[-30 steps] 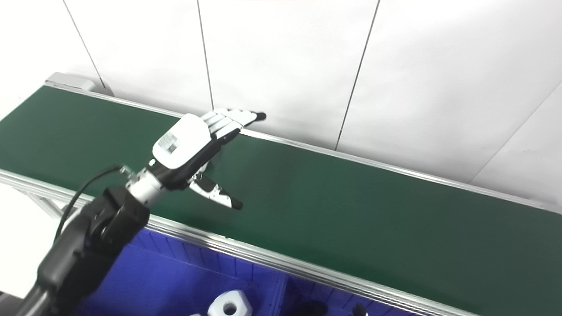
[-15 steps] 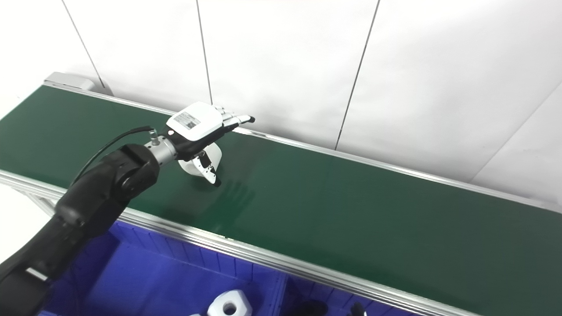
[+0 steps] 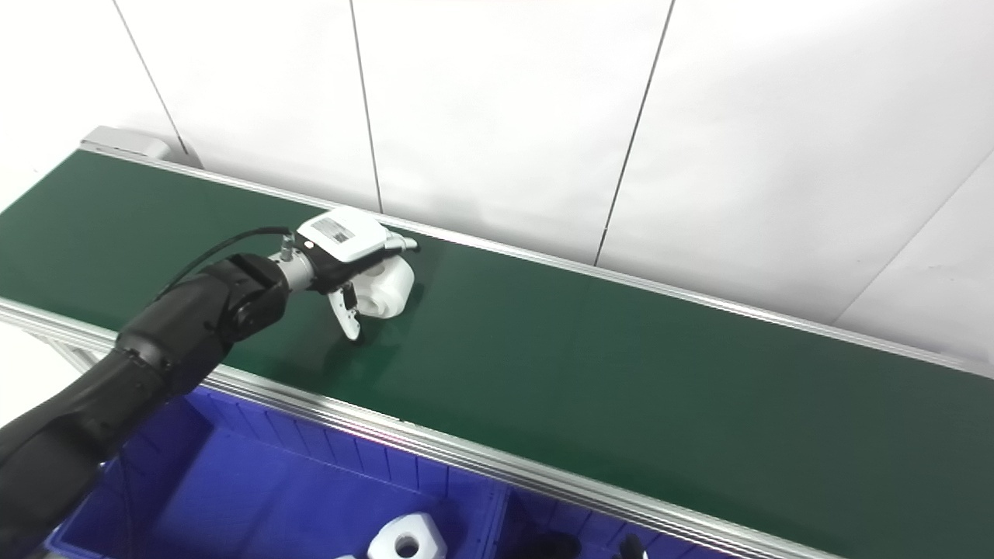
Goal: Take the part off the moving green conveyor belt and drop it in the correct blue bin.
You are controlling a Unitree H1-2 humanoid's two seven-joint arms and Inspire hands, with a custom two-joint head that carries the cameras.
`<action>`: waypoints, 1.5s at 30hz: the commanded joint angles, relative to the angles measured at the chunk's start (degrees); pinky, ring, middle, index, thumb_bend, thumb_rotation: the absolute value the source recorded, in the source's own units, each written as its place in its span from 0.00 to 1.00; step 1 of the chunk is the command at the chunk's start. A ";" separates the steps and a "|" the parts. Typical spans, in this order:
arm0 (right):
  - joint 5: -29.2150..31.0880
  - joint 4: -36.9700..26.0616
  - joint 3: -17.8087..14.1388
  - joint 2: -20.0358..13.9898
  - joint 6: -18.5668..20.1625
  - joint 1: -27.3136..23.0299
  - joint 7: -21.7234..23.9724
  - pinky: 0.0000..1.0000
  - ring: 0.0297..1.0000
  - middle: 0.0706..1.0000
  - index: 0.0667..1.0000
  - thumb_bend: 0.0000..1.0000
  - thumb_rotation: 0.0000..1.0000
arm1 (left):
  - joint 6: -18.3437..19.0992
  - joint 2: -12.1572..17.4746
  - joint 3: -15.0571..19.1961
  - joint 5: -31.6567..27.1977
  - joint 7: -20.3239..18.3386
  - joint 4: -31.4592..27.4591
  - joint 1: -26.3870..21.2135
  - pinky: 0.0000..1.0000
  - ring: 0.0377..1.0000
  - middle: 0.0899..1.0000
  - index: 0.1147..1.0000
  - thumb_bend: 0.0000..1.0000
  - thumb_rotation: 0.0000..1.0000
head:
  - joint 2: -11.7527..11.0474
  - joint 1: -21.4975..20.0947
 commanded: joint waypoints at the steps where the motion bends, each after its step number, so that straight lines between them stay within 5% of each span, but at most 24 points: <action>1: 0.12 -1.34 0.12 0.42 -0.95 0.46 0.93 1.00 0.99 1.00 1.00 0.96 1.00 | 1.78 1.18 -0.65 2.31 2.73 -0.37 -2.83 0.87 0.86 0.86 0.80 1.00 0.23 | 0.11 0.00; 4: -0.19 -1.72 0.21 0.58 -0.77 0.68 0.75 1.00 0.99 1.00 1.00 0.96 1.00 | 2.70 0.61 -1.37 3.68 6.82 0.51 -2.54 0.78 0.79 0.80 0.72 0.90 0.07 | 0.24 -0.19; 7: -0.42 -1.97 0.30 0.67 -0.65 0.86 0.70 1.00 0.99 1.00 1.00 0.96 1.00 | 2.92 -0.42 -1.25 3.15 10.62 2.64 -2.78 0.70 0.72 0.72 0.64 0.77 0.01 | 0.34 -0.18; 8: -0.47 -2.08 0.32 0.70 -0.58 0.92 0.69 1.00 0.99 1.00 1.00 0.96 1.00 | 2.29 -0.69 -1.00 2.41 12.49 3.43 -2.77 0.65 0.67 0.67 0.51 0.62 0.03 | 0.34 -0.18; 10: -0.63 -2.25 0.33 0.79 -0.51 1.02 0.63 1.00 0.98 1.00 1.00 0.96 1.00 | 0.78 -1.05 -0.62 0.92 15.71 4.82 -2.78 0.54 0.55 0.54 0.43 0.54 0.02 | 0.39 -0.21; 22: -0.88 -2.45 0.51 1.00 -0.45 1.20 0.60 1.00 0.98 1.00 1.00 0.96 1.00 | -1.57 -1.61 -1.36 -2.55 17.51 4.95 -3.05 0.47 0.50 0.49 0.39 0.52 0.00 | 0.48 -0.44; 29: -1.26 -2.71 0.69 1.21 0.03 1.15 0.59 1.00 0.98 1.00 1.00 0.99 1.00 | -1.79 -1.12 -0.89 -3.38 16.46 2.73 -3.08 0.38 0.39 0.35 0.45 0.52 0.00 | 0.60 -0.16; 36: -0.82 -3.71 0.63 0.79 0.70 1.51 0.82 1.00 0.98 1.00 1.00 0.98 1.00 | -1.44 0.80 3.36 -7.64 13.02 -9.69 0.87 0.38 0.38 0.37 0.44 0.52 0.00 | 2.77 3.27; 38: 0.05 -4.73 0.62 0.57 1.50 1.74 1.07 1.00 0.98 1.00 1.00 0.97 1.00 | -0.19 1.90 5.53 -9.44 9.79 -17.18 3.57 0.42 0.42 0.44 0.42 0.52 0.00 | 3.75 4.64; 45: 2.10 -9.71 0.65 -0.24 5.34 2.82 1.64 1.00 1.00 1.00 1.00 0.92 1.00 | 3.61 6.06 10.82 -12.83 -2.71 -44.34 17.08 0.35 0.34 0.36 0.45 0.52 0.00 | 7.42 10.19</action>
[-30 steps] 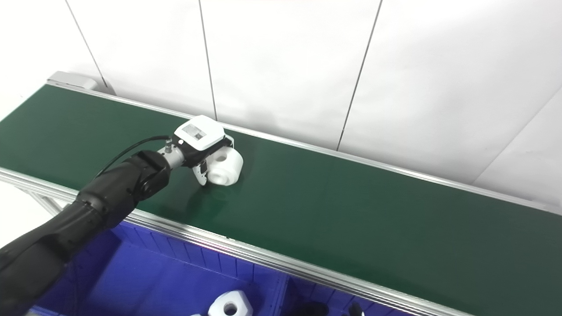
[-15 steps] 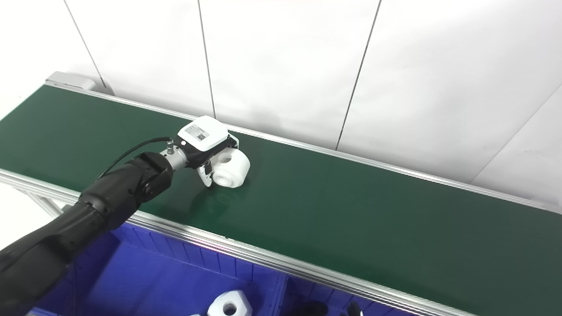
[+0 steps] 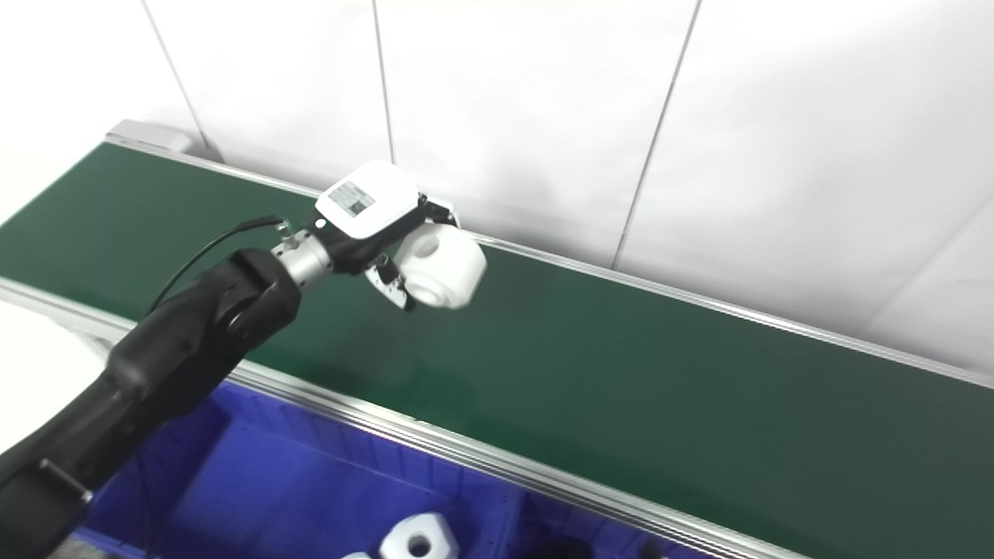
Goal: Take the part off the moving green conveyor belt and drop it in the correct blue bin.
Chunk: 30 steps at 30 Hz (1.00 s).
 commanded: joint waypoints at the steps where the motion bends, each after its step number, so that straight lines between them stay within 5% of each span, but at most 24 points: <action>1: 0.82 -2.91 0.03 -0.33 1.32 0.84 1.00 1.00 1.00 1.00 1.00 0.91 1.00 | 2.26 1.76 1.60 -0.68 -4.10 -6.40 2.40 0.35 0.33 0.36 0.45 0.52 0.00 | 0.89 1.97; 5: 0.88 -4.67 -0.21 -0.68 3.17 0.89 1.09 1.00 1.00 1.00 1.00 0.89 1.00 | 4.17 2.72 3.68 -0.29 -9.63 -14.36 9.40 0.30 0.27 0.42 0.42 0.52 0.00 | 2.48 5.06; 6: 0.91 -4.93 -0.27 -0.74 3.48 0.83 1.12 1.00 1.00 1.00 1.00 0.89 1.00 | 4.60 2.80 4.24 -0.21 -11.14 -15.83 10.96 0.36 0.38 0.45 0.40 0.52 0.00 | 2.48 5.06; 8: 0.74 -5.56 -0.34 -0.92 4.14 0.69 1.15 1.00 1.00 1.00 1.00 0.88 1.00 | 4.44 3.32 5.14 0.07 -12.79 -18.04 15.64 0.36 0.37 0.39 0.43 0.52 0.00 | 3.27 6.71; 14: 1.15 -7.31 -0.14 -0.92 5.82 0.76 1.39 1.00 1.00 1.00 1.00 0.88 1.00 | 5.37 2.77 6.43 2.45 -17.51 -19.29 24.30 0.33 0.32 0.34 0.45 0.52 0.00 | 4.99 8.05; 15: 1.24 -7.55 -0.10 -0.90 6.09 0.83 1.40 1.00 1.00 1.00 1.00 0.89 1.00 | 5.26 2.58 6.47 3.31 -17.93 -19.11 25.08 0.40 0.38 0.39 0.44 0.52 0.00 | 4.99 8.05; 24: 2.53 -8.74 0.76 -1.14 6.30 1.29 2.66 1.00 1.00 1.00 1.00 0.87 1.00 | 4.40 0.47 4.28 14.54 -16.13 -11.23 29.68 0.35 0.35 0.35 0.45 0.52 0.00 | 5.65 8.69; 30: 2.58 -9.34 1.33 -1.02 6.28 1.52 2.92 1.00 1.00 1.00 1.00 0.86 1.00 | 2.33 0.44 1.88 19.62 -8.63 -1.57 29.00 0.35 0.35 0.35 0.45 0.52 0.00 | 5.76 7.35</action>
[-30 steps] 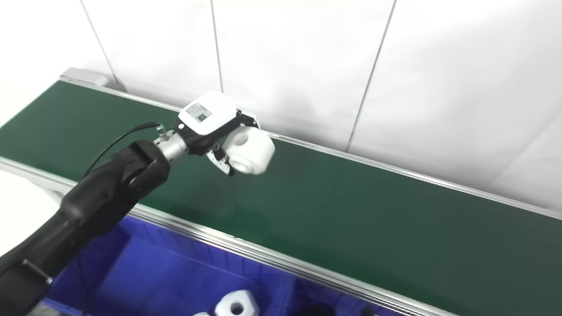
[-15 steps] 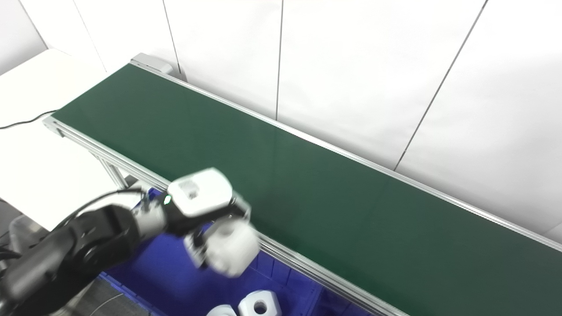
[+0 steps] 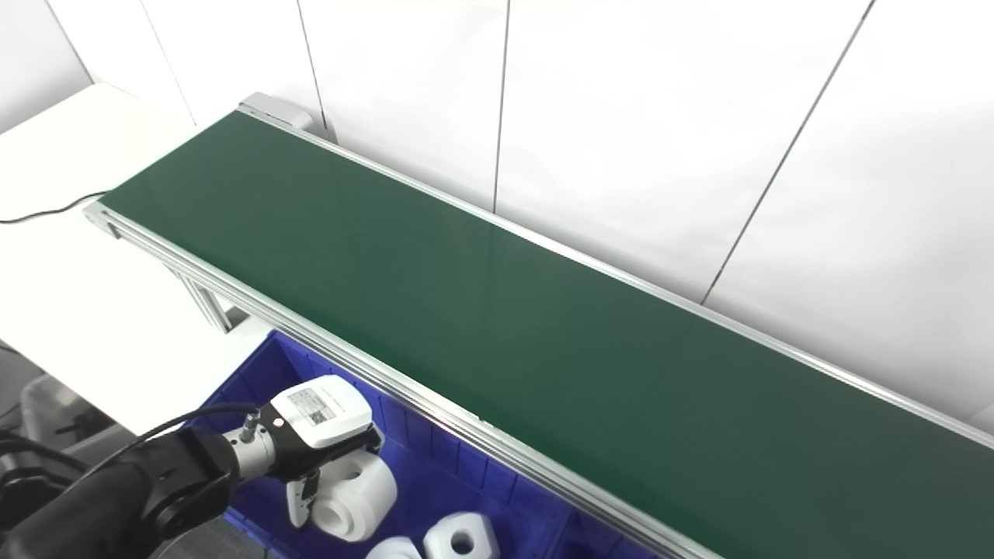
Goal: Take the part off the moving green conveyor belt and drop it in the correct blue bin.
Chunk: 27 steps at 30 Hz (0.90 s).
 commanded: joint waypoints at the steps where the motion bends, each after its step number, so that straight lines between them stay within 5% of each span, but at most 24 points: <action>1: 0.22 -2.44 0.25 0.20 0.13 0.77 0.57 1.00 1.00 1.00 1.00 0.86 1.00 | -0.09 0.56 -0.34 1.78 2.70 0.19 -1.29 0.37 0.38 0.36 0.45 0.52 0.00 | 0.05 -0.06; 5: -0.45 -2.73 0.25 0.30 0.11 1.05 0.29 1.00 1.00 1.00 1.00 0.88 1.00 | 1.84 -0.02 -1.34 5.07 0.37 0.79 -1.95 0.49 0.55 0.54 0.43 0.52 0.04 | 0.15 -0.18; 8: -0.31 -3.04 0.40 0.47 0.24 1.32 0.25 1.00 1.00 1.00 1.00 0.89 1.00 | 1.83 0.70 -1.86 6.31 -1.18 -0.60 -1.66 0.62 0.68 0.69 0.63 0.89 0.45 | 0.33 -0.57; 10: -0.33 -3.20 0.43 0.51 0.36 1.44 0.19 1.00 1.00 1.00 1.00 0.89 1.00 | 1.06 1.46 -1.96 6.37 -1.23 -1.67 -1.21 0.71 0.75 0.76 0.71 0.98 0.66 | 0.38 -0.56; 12: -0.42 -3.26 0.43 0.40 0.45 1.50 0.20 1.00 1.00 1.00 1.00 0.89 1.00 | 0.81 1.72 -1.79 5.87 -1.82 -2.88 -0.71 0.81 0.83 0.84 0.76 1.00 0.77 | 0.38 -0.56; 17: -0.17 -3.29 0.43 0.39 0.47 1.47 0.28 1.00 1.00 1.00 1.00 0.89 1.00 | 0.48 1.90 -1.38 5.61 -4.55 -8.30 1.24 0.90 0.90 0.91 0.82 1.00 0.83 | 0.49 -0.77; 27: 0.55 -2.94 0.06 0.01 0.69 0.38 0.58 1.00 1.00 1.00 1.00 0.90 1.00 | 0.99 -1.90 2.12 0.89 -8.78 -21.87 5.07 0.88 0.89 0.91 0.85 1.00 0.82 | 1.20 -3.52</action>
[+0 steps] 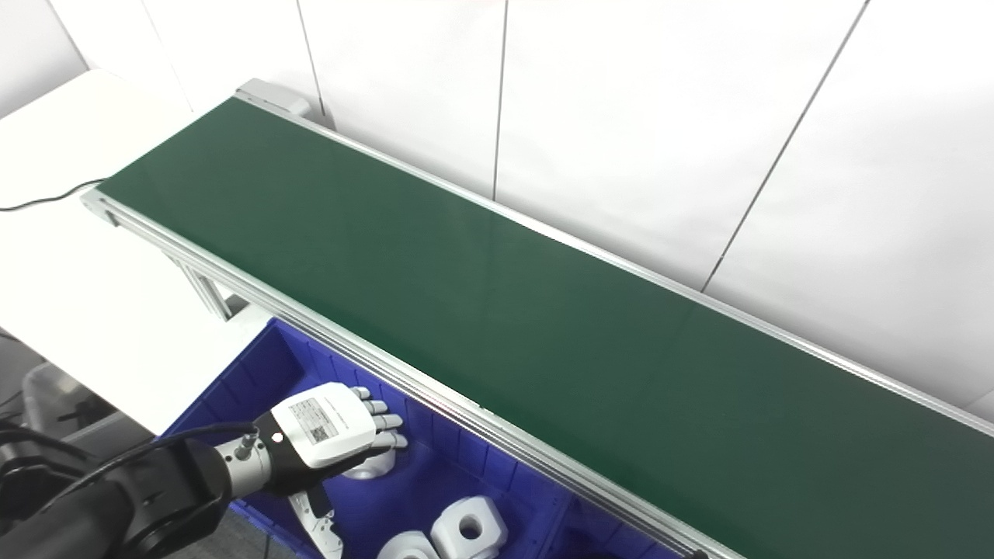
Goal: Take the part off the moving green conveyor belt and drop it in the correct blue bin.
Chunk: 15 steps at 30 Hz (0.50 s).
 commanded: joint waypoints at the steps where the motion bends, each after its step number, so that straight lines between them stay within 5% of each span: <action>1: 0.52 -1.45 -0.15 0.01 0.55 -0.24 0.60 1.00 1.00 1.00 1.00 0.90 1.00 | 0.56 -1.17 1.47 -2.33 0.50 -3.96 0.33 0.87 0.88 0.90 0.84 1.00 0.82 | 0.14 -0.53; 7: -0.42 -0.12 -0.88 0.19 0.90 -2.52 0.06 1.00 0.98 1.00 0.99 0.95 1.00 | -8.71 -8.99 4.47 -28.33 18.78 -7.11 2.40 0.64 0.67 0.68 0.70 1.00 0.74 | 0.72 -5.49; 12: -2.13 0.66 -1.26 0.47 0.89 -4.69 -0.32 0.96 0.94 0.99 0.97 0.95 1.00 | -14.41 -15.40 4.13 -34.84 25.14 -5.68 2.45 0.67 0.74 0.77 0.78 1.00 0.73 | 1.16 -10.98; 15: -5.47 1.68 -1.02 0.79 -1.03 -6.41 -0.91 0.94 0.92 0.98 0.97 0.94 1.00 | -17.19 -18.86 3.86 -36.68 28.11 -0.80 1.99 0.73 0.82 0.86 0.88 0.99 0.77 | 1.66 -19.41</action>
